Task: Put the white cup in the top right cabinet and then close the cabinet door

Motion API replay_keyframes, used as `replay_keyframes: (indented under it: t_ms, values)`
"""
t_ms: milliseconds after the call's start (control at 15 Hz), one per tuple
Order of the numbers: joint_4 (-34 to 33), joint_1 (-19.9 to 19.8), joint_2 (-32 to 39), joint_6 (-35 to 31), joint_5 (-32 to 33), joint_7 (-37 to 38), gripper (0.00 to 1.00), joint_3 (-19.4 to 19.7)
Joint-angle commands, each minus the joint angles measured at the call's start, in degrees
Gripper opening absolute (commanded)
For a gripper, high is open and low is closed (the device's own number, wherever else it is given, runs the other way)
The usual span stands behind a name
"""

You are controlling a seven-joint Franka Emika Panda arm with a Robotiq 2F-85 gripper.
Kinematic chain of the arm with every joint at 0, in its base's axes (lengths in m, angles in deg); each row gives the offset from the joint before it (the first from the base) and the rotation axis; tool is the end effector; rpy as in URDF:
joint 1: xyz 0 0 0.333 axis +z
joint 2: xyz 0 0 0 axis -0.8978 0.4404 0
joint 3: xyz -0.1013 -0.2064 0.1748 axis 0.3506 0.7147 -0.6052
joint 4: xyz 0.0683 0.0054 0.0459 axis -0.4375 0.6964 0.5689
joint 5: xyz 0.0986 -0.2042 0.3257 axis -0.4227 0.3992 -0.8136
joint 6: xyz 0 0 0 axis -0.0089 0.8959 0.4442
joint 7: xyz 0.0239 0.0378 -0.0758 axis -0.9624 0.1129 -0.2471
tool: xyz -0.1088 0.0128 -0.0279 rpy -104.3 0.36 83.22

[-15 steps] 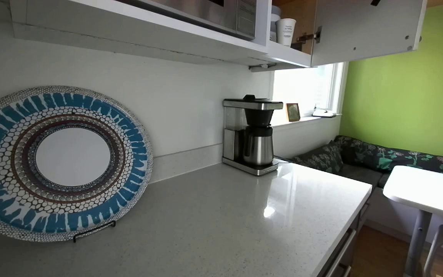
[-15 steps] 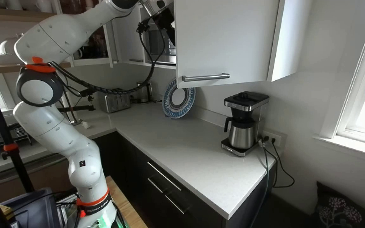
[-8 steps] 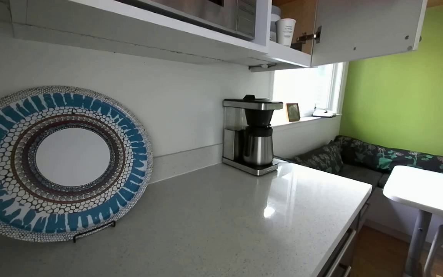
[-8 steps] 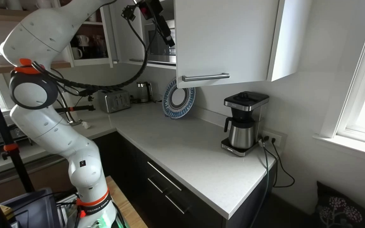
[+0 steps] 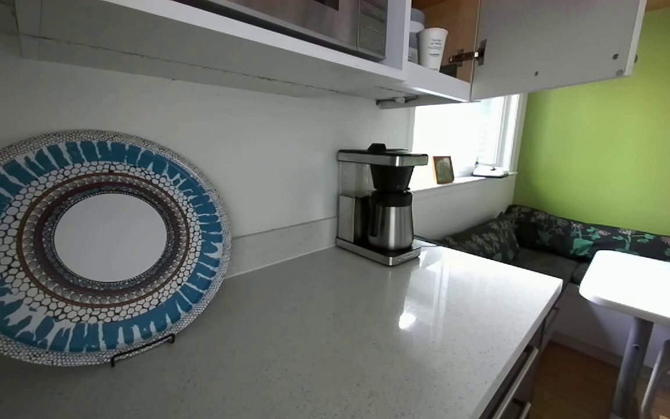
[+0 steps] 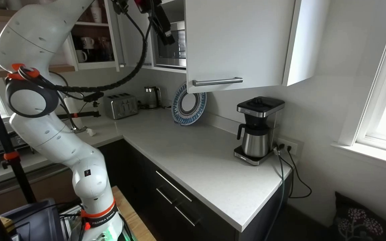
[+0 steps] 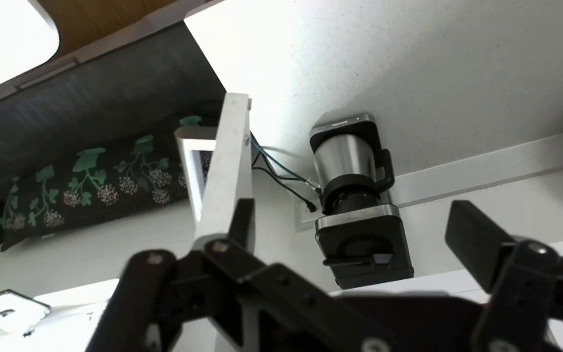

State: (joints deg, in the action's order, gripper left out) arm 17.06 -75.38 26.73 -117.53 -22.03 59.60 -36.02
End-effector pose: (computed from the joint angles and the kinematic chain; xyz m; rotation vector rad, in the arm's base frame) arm 0.2408 -0.1492 0.9063 2.9080 -0.5660 0.6584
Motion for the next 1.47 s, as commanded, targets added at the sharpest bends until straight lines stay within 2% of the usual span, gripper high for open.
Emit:
replay_keyframes:
  t_ms: [0, 333, 467, 600, 1000, 1133, 1400]
  values:
    - [-1.60, 2.33, 0.35, -1.85, 1.66, -7.55, 1.00, 3.86]
    - [-1.87, 3.53, 0.80, -3.96, 0.66, -15.33, 1.00, 8.08]
    - [-0.73, 3.16, 0.51, -6.17, -0.93, -16.45, 1.00, 8.57]
    - [0.65, 3.37, 0.40, -9.87, -2.77, -14.91, 1.00, 8.53]
    - [1.31, 2.64, 1.59, -11.94, -7.23, -6.77, 1.00, 6.62]
    - [1.56, 2.69, 1.05, -11.00, -8.43, -2.93, 1.00, 5.03]
    - [4.36, 2.99, -0.28, -15.37, -9.49, 3.20, 1.00, 0.86]
